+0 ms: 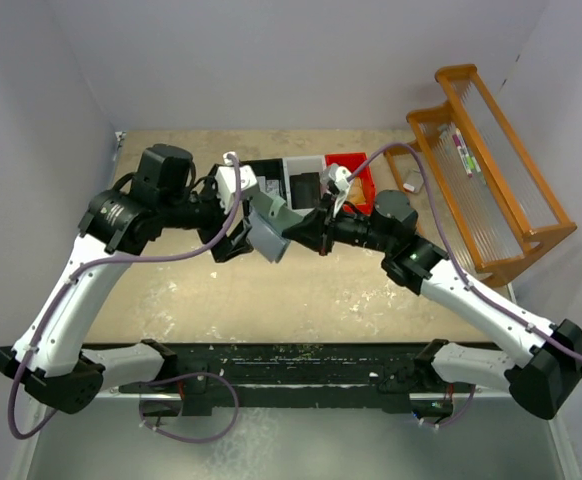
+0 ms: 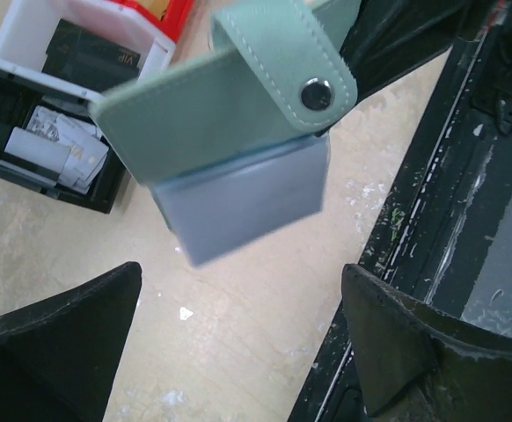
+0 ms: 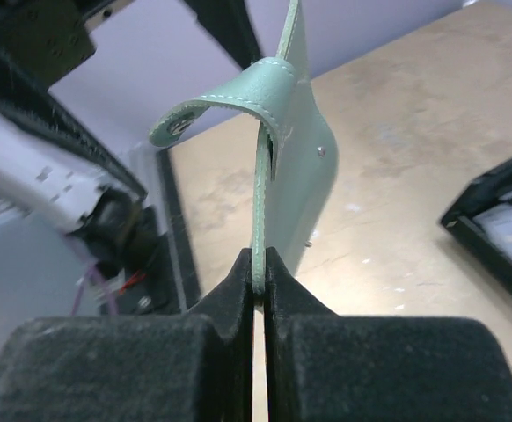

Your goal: Take the credit cards out of the card holder

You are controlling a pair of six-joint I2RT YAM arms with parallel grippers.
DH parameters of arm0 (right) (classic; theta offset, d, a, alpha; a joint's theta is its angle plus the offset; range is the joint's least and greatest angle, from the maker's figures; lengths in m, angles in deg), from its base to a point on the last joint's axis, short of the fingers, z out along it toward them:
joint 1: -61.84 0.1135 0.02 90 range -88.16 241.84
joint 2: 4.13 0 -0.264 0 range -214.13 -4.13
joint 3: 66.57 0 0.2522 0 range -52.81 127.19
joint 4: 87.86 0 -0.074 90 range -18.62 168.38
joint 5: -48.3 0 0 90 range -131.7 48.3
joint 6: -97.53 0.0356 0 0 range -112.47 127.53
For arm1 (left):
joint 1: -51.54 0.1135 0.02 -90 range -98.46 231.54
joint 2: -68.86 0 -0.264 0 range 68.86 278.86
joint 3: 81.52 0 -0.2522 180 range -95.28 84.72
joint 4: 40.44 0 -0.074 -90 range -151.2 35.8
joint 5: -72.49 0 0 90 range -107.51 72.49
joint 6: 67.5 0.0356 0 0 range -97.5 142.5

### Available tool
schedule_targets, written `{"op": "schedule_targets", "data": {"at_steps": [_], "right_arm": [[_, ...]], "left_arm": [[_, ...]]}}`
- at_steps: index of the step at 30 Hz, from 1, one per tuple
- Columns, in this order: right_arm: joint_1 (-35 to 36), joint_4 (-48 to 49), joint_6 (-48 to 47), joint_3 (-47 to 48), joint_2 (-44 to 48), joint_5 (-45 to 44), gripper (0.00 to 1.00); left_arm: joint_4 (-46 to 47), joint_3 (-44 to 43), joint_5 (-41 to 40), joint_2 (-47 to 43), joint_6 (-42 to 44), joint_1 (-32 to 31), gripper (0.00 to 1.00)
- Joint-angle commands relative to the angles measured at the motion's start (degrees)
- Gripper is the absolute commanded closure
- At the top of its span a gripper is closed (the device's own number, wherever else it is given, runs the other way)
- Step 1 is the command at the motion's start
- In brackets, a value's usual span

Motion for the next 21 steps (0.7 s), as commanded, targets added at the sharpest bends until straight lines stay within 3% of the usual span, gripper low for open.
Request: {"op": "schedule_targets", "data": {"at_steps": [1,6,10,17,21], "right_arm": [[-2.9,1.2,3.3,1.3,0.4,24.1,1.00],[-3.5,-0.8,3.3,4.8,-1.5,33.6,1.00],[-3.5,0.6,5.1,6.4,-3.7,37.5,1.00],[-3.5,1.4,6.3,8.5,-6.7,39.1,1.00],[-3.5,4.3,8.4,9.6,-8.4,39.8,1.00]], "left_arm": [[0.7,0.6,6.1,-3.0,1.7,0.4,0.03],[2.0,4.2,7.0,-4.6,1.9,0.9,0.06],[3.6,4.5,12.5,-4.4,-0.4,1.4,0.11],[3.3,2.4,25.1,-2.8,-6.2,2.4,0.42],[3.1,3.0,29.0,-1.9,-7.5,3.2,0.70]]}}
